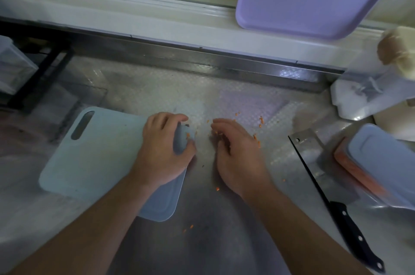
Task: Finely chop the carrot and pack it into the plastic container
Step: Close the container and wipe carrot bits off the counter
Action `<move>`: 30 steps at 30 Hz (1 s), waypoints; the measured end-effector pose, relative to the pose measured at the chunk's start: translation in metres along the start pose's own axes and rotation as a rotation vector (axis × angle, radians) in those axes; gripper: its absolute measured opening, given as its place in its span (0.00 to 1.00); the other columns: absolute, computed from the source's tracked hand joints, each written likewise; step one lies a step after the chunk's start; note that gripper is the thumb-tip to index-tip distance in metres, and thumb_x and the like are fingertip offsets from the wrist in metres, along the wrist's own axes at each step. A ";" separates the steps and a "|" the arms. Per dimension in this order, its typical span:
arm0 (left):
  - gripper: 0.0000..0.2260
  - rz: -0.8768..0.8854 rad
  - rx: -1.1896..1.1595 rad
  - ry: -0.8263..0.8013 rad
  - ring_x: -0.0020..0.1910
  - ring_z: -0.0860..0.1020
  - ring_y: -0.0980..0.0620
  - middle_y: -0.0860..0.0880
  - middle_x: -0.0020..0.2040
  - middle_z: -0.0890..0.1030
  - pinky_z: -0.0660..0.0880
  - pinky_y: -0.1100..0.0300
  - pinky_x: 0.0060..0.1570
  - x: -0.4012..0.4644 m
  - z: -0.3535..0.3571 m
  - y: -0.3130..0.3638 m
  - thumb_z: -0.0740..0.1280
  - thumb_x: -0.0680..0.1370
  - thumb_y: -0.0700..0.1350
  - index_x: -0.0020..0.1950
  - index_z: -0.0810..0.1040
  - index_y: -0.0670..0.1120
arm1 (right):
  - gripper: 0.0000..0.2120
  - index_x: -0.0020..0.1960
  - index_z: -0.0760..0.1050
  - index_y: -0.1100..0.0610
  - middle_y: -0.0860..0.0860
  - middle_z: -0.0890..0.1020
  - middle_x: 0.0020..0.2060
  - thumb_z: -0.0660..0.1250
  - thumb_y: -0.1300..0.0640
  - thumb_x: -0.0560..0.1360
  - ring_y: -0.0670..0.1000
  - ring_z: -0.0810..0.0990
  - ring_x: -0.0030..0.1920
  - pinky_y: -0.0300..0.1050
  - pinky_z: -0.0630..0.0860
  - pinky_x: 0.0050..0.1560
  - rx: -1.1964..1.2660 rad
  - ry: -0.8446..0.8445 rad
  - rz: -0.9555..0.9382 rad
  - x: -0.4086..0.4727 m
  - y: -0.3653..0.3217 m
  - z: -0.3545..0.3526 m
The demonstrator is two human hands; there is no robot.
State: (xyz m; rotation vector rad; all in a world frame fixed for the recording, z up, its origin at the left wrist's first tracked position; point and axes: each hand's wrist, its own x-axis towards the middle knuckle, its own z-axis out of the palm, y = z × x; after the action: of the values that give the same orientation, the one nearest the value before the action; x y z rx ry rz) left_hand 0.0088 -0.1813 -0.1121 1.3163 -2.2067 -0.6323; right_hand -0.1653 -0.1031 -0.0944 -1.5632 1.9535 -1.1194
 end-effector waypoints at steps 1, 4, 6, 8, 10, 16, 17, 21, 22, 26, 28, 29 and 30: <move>0.16 0.021 -0.035 0.028 0.63 0.71 0.49 0.54 0.57 0.75 0.67 0.51 0.69 0.000 -0.001 0.001 0.68 0.75 0.52 0.61 0.79 0.49 | 0.19 0.63 0.81 0.57 0.48 0.81 0.63 0.60 0.68 0.76 0.44 0.78 0.63 0.37 0.70 0.68 0.075 -0.004 0.073 0.007 -0.007 0.005; 0.09 0.059 -0.157 0.102 0.58 0.72 0.48 0.52 0.53 0.77 0.68 0.54 0.63 0.000 -0.008 0.008 0.65 0.76 0.44 0.55 0.79 0.47 | 0.19 0.64 0.81 0.54 0.46 0.83 0.60 0.61 0.67 0.79 0.42 0.80 0.60 0.40 0.73 0.68 0.311 -0.175 0.338 0.030 -0.029 0.018; 0.09 0.064 -0.215 0.138 0.57 0.72 0.48 0.52 0.52 0.77 0.67 0.59 0.60 0.001 -0.013 0.014 0.63 0.76 0.42 0.54 0.77 0.45 | 0.14 0.59 0.82 0.59 0.52 0.86 0.52 0.62 0.65 0.78 0.50 0.83 0.54 0.50 0.78 0.63 0.592 -0.283 0.509 0.042 -0.040 0.022; 0.10 0.049 -0.254 0.152 0.57 0.72 0.50 0.52 0.52 0.77 0.66 0.63 0.60 0.001 -0.014 0.016 0.62 0.75 0.41 0.55 0.76 0.45 | 0.12 0.55 0.80 0.68 0.61 0.81 0.42 0.63 0.63 0.79 0.58 0.80 0.46 0.57 0.78 0.54 0.825 -0.348 0.629 0.046 -0.048 0.021; 0.11 0.044 -0.276 0.154 0.58 0.72 0.51 0.53 0.53 0.77 0.66 0.64 0.60 0.002 -0.014 0.016 0.61 0.75 0.42 0.55 0.76 0.45 | 0.13 0.54 0.80 0.71 0.61 0.81 0.40 0.63 0.61 0.80 0.59 0.80 0.44 0.58 0.80 0.57 0.866 -0.386 0.676 0.045 -0.048 0.018; 0.13 0.027 -0.255 0.145 0.58 0.71 0.54 0.52 0.53 0.77 0.66 0.66 0.61 0.004 -0.007 0.012 0.60 0.74 0.37 0.56 0.77 0.44 | 0.09 0.57 0.80 0.69 0.63 0.87 0.48 0.67 0.65 0.80 0.59 0.87 0.49 0.55 0.84 0.54 0.837 -0.416 0.741 0.034 -0.035 -0.001; 0.13 0.031 -0.256 0.144 0.58 0.71 0.53 0.52 0.53 0.77 0.66 0.65 0.61 0.004 -0.006 0.013 0.60 0.74 0.37 0.56 0.77 0.43 | 0.09 0.56 0.80 0.69 0.63 0.87 0.47 0.69 0.64 0.79 0.59 0.88 0.48 0.54 0.85 0.53 0.824 -0.408 0.742 0.032 -0.034 -0.003; 0.13 0.035 -0.274 0.115 0.60 0.72 0.54 0.53 0.53 0.77 0.67 0.64 0.62 0.004 -0.004 0.018 0.59 0.74 0.36 0.56 0.77 0.44 | 0.07 0.46 0.81 0.60 0.58 0.86 0.38 0.77 0.57 0.73 0.56 0.88 0.38 0.55 0.86 0.41 0.468 -0.322 0.600 0.032 -0.038 0.007; 0.13 0.027 -0.281 0.115 0.60 0.72 0.54 0.53 0.53 0.77 0.68 0.64 0.62 0.004 -0.004 0.019 0.59 0.75 0.37 0.56 0.77 0.44 | 0.06 0.43 0.81 0.56 0.55 0.85 0.36 0.76 0.55 0.73 0.55 0.87 0.35 0.54 0.85 0.38 0.335 -0.302 0.526 0.032 -0.038 0.011; 0.12 0.032 -0.266 0.119 0.59 0.73 0.52 0.53 0.52 0.79 0.69 0.62 0.62 0.006 -0.002 0.016 0.57 0.78 0.41 0.55 0.79 0.44 | 0.06 0.43 0.81 0.52 0.51 0.85 0.33 0.68 0.57 0.77 0.52 0.85 0.33 0.56 0.84 0.40 0.156 -0.287 0.377 0.030 -0.033 0.015; 0.12 0.036 -0.244 0.117 0.58 0.73 0.51 0.52 0.51 0.79 0.69 0.60 0.61 0.007 0.000 0.015 0.57 0.78 0.41 0.54 0.79 0.44 | 0.09 0.44 0.83 0.53 0.53 0.85 0.33 0.65 0.61 0.79 0.52 0.85 0.32 0.58 0.84 0.40 0.206 -0.280 0.400 0.026 -0.027 0.009; 0.12 0.031 -0.238 0.119 0.58 0.73 0.51 0.52 0.51 0.79 0.69 0.61 0.60 0.008 0.000 0.015 0.57 0.78 0.41 0.53 0.79 0.44 | 0.10 0.44 0.83 0.54 0.53 0.85 0.33 0.65 0.62 0.79 0.52 0.85 0.32 0.58 0.84 0.39 0.217 -0.249 0.415 0.024 -0.023 0.005; 0.11 0.022 -0.235 0.122 0.57 0.73 0.51 0.52 0.50 0.79 0.68 0.62 0.60 0.009 0.001 0.014 0.57 0.78 0.40 0.52 0.79 0.44 | 0.10 0.44 0.83 0.54 0.53 0.85 0.33 0.65 0.62 0.79 0.52 0.85 0.32 0.58 0.84 0.39 0.216 -0.205 0.411 0.022 -0.018 0.001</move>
State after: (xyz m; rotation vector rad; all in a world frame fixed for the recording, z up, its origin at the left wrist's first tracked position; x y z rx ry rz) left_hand -0.0053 -0.1831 -0.1026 1.1765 -1.9789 -0.7570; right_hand -0.1592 -0.1249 -0.0772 -1.0564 1.8347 -0.9208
